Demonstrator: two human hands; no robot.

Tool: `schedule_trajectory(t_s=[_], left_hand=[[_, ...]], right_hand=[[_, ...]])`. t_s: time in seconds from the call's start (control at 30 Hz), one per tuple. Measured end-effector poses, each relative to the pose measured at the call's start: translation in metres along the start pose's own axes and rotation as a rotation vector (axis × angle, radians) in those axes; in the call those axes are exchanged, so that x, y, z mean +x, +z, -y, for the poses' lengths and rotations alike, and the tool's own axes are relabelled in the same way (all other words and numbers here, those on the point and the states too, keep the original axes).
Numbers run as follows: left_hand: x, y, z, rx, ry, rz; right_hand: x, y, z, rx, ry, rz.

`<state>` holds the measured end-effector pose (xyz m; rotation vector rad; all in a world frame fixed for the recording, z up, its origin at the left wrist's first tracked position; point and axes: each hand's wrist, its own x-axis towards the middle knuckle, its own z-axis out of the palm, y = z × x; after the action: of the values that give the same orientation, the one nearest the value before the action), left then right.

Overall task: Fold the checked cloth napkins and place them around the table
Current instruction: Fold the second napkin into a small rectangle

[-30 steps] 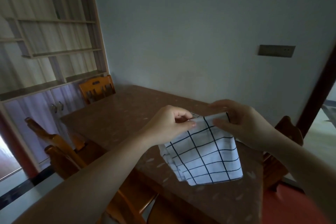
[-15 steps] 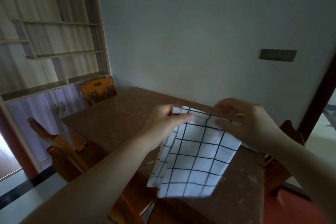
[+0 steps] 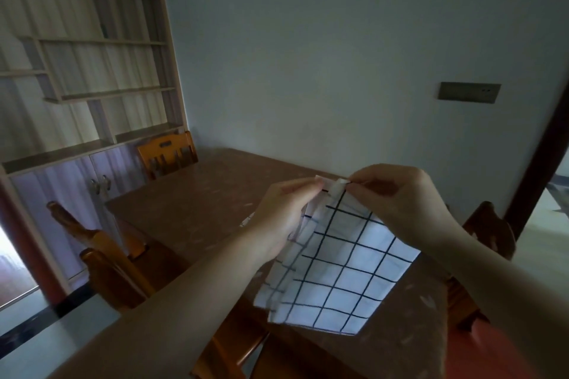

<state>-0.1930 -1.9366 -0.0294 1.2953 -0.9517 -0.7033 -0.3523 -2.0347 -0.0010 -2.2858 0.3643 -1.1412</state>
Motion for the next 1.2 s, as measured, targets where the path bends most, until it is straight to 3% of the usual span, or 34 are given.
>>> schedule_trajectory(t_s=[0.17, 0.37, 0.63, 0.9, 1.07, 1.2], left_hand=[[-0.001, 0.013, 0.003, -0.008, -0.104, -0.035], [-0.001, 0.027, 0.004, 0.016, -0.053, 0.004], [-0.006, 0.037, 0.001, 0.119, 0.213, 0.060], [-0.004, 0.037, 0.007, 0.245, 0.327, 0.037], [0.001, 0.034, 0.011, 0.240, 0.302, 0.028], [0.006, 0.013, 0.006, 0.119, 0.169, -0.114]], right_hand=[[0.010, -0.003, 0.002, 0.122, 0.269, 0.142], [0.012, -0.004, -0.001, 0.014, 0.333, 0.158], [0.010, -0.007, -0.003, 0.016, 0.349, 0.106], [0.009, -0.009, -0.007, -0.040, 0.318, 0.120], [0.010, -0.012, -0.009, -0.087, 0.268, 0.170], [0.005, -0.046, -0.019, -0.387, 0.267, 0.411]])
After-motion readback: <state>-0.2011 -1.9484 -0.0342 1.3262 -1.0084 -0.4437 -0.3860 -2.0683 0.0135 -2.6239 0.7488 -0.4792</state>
